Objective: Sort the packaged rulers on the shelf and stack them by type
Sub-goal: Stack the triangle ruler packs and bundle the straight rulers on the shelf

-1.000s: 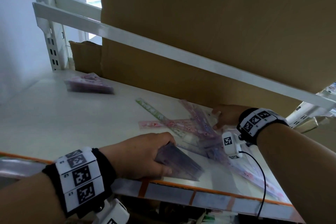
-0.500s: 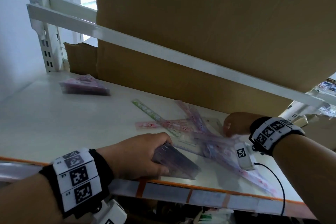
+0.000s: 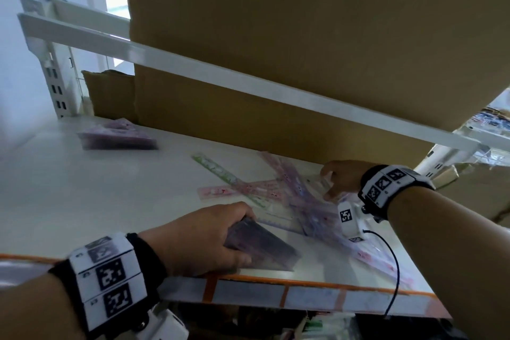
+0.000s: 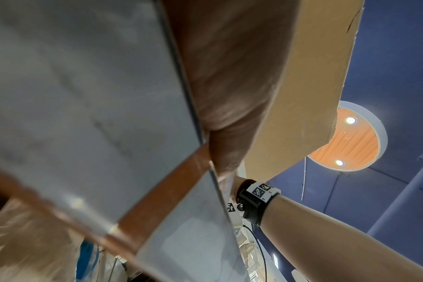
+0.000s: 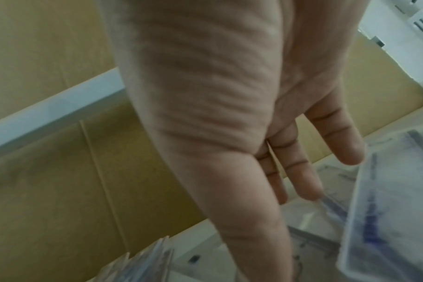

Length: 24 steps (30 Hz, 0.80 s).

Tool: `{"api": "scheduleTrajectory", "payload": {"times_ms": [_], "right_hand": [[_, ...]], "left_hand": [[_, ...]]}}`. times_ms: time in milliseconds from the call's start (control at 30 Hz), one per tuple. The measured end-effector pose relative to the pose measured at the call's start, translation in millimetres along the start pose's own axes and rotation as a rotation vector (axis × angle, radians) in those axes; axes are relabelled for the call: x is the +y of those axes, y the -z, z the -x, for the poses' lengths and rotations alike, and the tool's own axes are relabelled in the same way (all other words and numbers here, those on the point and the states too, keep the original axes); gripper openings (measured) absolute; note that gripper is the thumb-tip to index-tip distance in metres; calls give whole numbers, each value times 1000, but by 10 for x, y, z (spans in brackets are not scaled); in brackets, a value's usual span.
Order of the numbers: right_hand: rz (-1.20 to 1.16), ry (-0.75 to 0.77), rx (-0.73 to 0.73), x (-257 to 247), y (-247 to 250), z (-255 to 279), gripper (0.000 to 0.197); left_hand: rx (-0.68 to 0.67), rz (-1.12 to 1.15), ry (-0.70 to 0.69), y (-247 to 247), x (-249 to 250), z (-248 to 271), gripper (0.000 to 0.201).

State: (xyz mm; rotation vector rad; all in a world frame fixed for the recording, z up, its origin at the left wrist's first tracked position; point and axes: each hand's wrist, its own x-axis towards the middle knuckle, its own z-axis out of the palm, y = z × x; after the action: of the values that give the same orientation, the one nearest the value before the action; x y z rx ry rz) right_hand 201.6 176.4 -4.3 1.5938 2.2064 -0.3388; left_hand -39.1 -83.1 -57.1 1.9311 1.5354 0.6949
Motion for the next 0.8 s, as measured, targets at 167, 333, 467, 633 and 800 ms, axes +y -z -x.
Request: {"api": "scheduleTrajectory", "payload": {"times_ms": [167,333,467,633,800], "right_hand": [[6,-1,-31,-56,46,22,77],[75,-22,-42,-138,77,31,76],[65,-62,-98,-181,125,28,76],[124,-47,-138,-221,156,-70,70],[91,-5,-92,-161,153,-189,68]], "left_hand": [[-5,-12,-1,-13,-28,-2,46],[-11,-4,-16,-7,-44,-13,46],[-9,-3,-24,-6,-47,-11,47],[-16,16,-20,8,-24,-1,46],[-35,22,-11,17,-35,-3,42]]}}
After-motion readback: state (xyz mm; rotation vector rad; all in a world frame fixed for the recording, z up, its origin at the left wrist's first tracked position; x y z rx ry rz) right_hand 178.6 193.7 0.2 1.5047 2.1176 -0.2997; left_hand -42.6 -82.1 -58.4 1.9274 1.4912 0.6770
